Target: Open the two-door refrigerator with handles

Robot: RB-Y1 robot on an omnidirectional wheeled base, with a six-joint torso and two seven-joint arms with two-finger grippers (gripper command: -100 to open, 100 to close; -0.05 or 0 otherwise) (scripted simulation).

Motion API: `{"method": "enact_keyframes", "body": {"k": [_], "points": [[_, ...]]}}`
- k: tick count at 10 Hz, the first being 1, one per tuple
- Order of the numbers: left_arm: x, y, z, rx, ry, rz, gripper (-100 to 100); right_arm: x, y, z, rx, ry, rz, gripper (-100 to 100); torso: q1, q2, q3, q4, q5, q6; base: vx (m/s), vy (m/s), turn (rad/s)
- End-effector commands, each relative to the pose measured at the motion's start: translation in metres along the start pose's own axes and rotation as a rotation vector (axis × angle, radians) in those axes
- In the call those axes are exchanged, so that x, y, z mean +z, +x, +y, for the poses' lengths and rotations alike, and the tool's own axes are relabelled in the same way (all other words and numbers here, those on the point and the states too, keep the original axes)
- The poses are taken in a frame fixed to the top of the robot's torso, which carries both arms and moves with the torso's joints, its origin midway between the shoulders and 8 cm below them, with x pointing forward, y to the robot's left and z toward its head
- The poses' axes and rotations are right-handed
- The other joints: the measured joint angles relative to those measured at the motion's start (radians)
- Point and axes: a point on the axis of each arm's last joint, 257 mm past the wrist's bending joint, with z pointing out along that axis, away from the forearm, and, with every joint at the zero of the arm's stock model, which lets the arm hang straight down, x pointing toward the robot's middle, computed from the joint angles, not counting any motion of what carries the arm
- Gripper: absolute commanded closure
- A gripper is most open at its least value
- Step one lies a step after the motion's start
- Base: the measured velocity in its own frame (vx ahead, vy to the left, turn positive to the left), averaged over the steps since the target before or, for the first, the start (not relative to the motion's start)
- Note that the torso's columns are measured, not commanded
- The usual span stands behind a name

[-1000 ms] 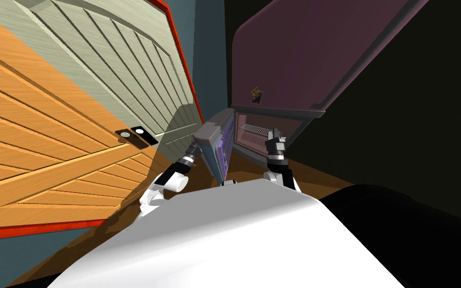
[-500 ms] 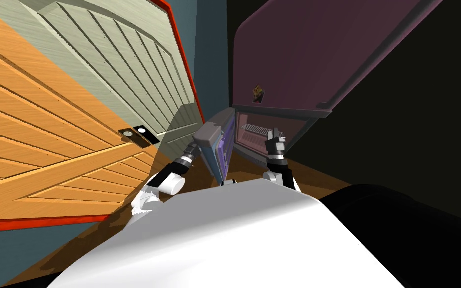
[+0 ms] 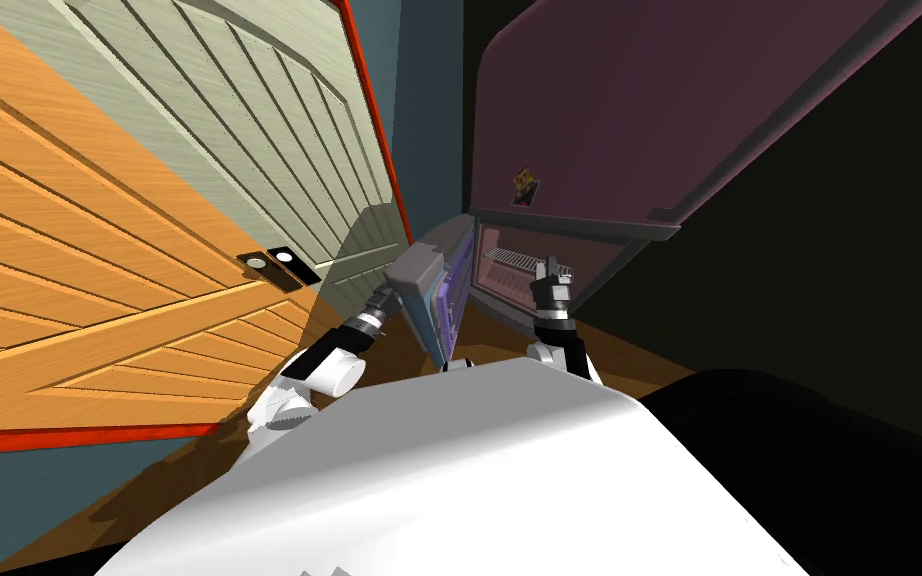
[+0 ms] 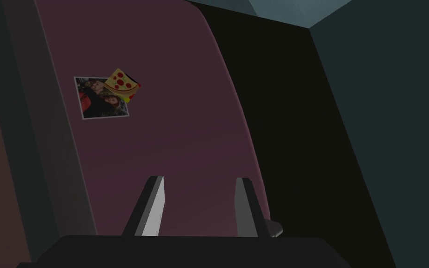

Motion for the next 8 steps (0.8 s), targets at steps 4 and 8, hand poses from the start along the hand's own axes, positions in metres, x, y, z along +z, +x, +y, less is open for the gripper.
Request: {"method": "enact_keyframes", "body": {"k": [4, 8], "points": [[0.003, -0.002, 0.011, -0.003, -0.024, -0.004, 0, 0.0, 0.0, 0.0, 0.0, 0.0, 0.0, 0, 0.011, -0.004, 0.001, -0.011, 0.008, -0.005, -0.009, 0.007, 0.011], [0.003, -0.002, 0.012, -0.004, -0.027, -0.004, 0, 0.0, 0.0, 0.0, 0.0, 0.0, 0.0, 0, 0.022, -0.005, 0.002, -0.016, 0.014, -0.009, 0.0, 0.0, 0.0]]}}
